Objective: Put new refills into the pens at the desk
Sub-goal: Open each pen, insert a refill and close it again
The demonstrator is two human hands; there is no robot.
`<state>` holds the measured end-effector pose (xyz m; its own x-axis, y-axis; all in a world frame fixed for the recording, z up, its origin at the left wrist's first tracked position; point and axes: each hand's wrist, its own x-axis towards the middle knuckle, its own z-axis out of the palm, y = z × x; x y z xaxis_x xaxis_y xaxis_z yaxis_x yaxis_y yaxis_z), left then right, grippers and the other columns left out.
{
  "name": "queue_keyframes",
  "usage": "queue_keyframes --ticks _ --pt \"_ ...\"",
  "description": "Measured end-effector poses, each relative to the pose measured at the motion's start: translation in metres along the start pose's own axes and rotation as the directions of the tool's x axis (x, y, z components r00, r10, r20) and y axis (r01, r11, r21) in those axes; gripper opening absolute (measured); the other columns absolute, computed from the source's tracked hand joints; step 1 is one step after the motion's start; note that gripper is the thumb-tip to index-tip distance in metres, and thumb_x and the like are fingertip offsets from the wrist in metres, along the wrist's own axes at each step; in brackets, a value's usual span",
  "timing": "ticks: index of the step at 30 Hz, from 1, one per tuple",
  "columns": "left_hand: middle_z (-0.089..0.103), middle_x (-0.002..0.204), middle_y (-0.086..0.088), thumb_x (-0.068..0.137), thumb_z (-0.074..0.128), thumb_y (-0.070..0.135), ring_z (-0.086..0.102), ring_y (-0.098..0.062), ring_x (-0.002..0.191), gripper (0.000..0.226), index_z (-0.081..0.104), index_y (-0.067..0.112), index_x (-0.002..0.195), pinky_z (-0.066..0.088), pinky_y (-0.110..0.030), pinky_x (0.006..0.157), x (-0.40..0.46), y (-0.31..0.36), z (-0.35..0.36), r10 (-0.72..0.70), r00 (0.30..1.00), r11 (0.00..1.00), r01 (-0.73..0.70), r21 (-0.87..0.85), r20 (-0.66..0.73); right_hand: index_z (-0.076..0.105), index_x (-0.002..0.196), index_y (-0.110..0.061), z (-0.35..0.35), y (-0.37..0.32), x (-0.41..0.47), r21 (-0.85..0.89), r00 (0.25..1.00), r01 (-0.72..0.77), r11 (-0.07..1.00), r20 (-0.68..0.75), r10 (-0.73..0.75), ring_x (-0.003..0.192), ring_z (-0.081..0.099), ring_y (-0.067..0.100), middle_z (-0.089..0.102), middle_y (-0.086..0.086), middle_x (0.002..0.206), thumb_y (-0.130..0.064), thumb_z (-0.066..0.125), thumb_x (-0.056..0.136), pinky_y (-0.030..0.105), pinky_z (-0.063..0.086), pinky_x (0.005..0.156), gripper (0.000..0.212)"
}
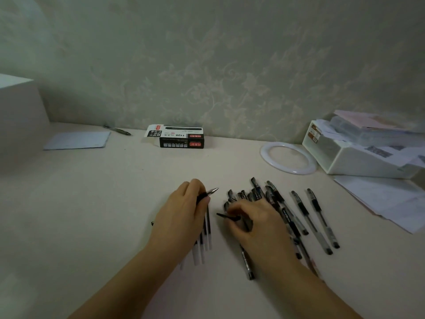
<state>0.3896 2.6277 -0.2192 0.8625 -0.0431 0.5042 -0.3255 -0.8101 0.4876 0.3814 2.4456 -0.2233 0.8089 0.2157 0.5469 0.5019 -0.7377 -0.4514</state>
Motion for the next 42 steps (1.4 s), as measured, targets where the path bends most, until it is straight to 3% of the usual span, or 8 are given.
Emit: queue_keyframes --ticks 7,16,22,26,29,35,40,42 --pt "0.046 0.090 0.010 0.094 0.054 0.028 0.046 -0.010 0.074 0.006 0.051 0.022 0.096 0.043 -0.025 0.063 -0.003 0.007 0.002 0.053 0.999 0.997 -0.053 -0.050 0.011 0.069 0.085 -0.022 0.001 -0.001 -0.001 -0.127 0.999 0.031 0.991 0.020 -0.029 0.081 0.043 0.014 0.063 -0.012 0.085 -0.029 0.077 0.081 0.025 0.035 0.068 0.011" --pt "0.050 0.092 0.004 0.092 0.059 0.023 0.048 -0.013 0.075 0.008 0.057 0.016 0.097 0.047 -0.032 0.066 -0.003 0.007 -0.002 0.098 0.995 0.995 -0.098 -0.036 -0.012 0.071 0.096 -0.024 -0.001 -0.003 0.000 -0.080 1.000 0.022 0.997 0.020 -0.020 0.088 0.049 0.015 0.064 -0.013 0.093 -0.038 0.067 0.088 0.028 0.042 0.078 0.016" --pt "0.052 0.096 0.004 0.093 0.059 0.024 0.053 -0.010 0.082 0.011 0.060 0.018 0.102 0.048 -0.025 0.071 -0.001 0.011 -0.006 0.180 0.984 0.983 -0.178 -0.045 0.021 0.061 0.120 -0.029 -0.006 -0.002 0.007 0.152 0.997 -0.071 0.986 -0.020 0.074 0.098 0.051 0.005 0.065 -0.016 0.100 -0.049 0.057 0.093 0.017 0.042 0.085 0.034" --pt "0.052 0.095 0.007 0.092 0.061 0.022 0.052 -0.007 0.082 0.012 0.062 0.018 0.102 0.048 -0.022 0.073 0.000 0.014 -0.009 0.246 0.966 0.967 -0.240 -0.084 0.077 0.071 0.099 -0.020 -0.010 -0.004 0.014 0.265 0.998 -0.055 0.963 0.021 0.051 0.084 0.060 0.007 0.069 -0.012 0.087 -0.037 0.064 0.092 0.027 0.051 0.077 0.020" --pt "0.052 0.091 0.010 0.092 0.060 0.022 0.052 -0.005 0.079 0.008 0.062 0.019 0.099 0.043 -0.018 0.069 0.002 0.013 -0.013 0.279 0.954 0.958 -0.268 -0.104 0.110 0.072 0.085 -0.016 -0.010 -0.004 0.016 0.418 0.993 -0.115 0.901 0.060 0.099 0.069 0.062 0.007 0.069 -0.006 0.073 -0.027 0.071 0.089 0.025 0.053 0.068 0.011" --pt "0.060 0.088 0.010 0.097 0.051 0.024 0.055 -0.004 0.079 0.017 0.066 0.020 0.102 0.045 -0.021 0.071 0.007 0.010 -0.015 0.285 0.938 0.952 -0.255 -0.169 0.195 0.075 0.086 -0.021 -0.014 0.004 0.020 0.596 0.983 -0.177 0.784 0.147 0.110 0.077 0.070 0.014 0.074 -0.004 0.080 -0.020 0.075 0.085 0.029 0.058 0.078 0.001" --pt "0.060 0.089 0.010 0.097 0.050 0.029 0.055 -0.004 0.080 0.017 0.064 0.020 0.101 0.047 -0.028 0.072 0.010 0.004 -0.013 0.281 0.944 0.954 -0.256 -0.154 0.171 0.074 0.100 -0.029 -0.013 0.008 0.021 0.608 0.979 -0.181 0.773 0.189 0.080 0.087 0.069 0.010 0.074 -0.010 0.094 -0.018 0.077 0.083 0.022 0.056 0.082 0.020" --pt "0.060 0.090 0.010 0.096 0.050 0.030 0.055 -0.004 0.080 0.017 0.064 0.021 0.102 0.048 -0.029 0.070 0.010 0.004 -0.013 0.293 0.944 0.952 -0.273 -0.138 0.154 0.069 0.110 -0.036 -0.013 0.007 0.022 0.563 0.977 -0.191 0.804 0.187 0.101 0.088 0.066 0.009 0.070 -0.014 0.100 -0.033 0.080 0.080 0.019 0.055 0.080 0.032"
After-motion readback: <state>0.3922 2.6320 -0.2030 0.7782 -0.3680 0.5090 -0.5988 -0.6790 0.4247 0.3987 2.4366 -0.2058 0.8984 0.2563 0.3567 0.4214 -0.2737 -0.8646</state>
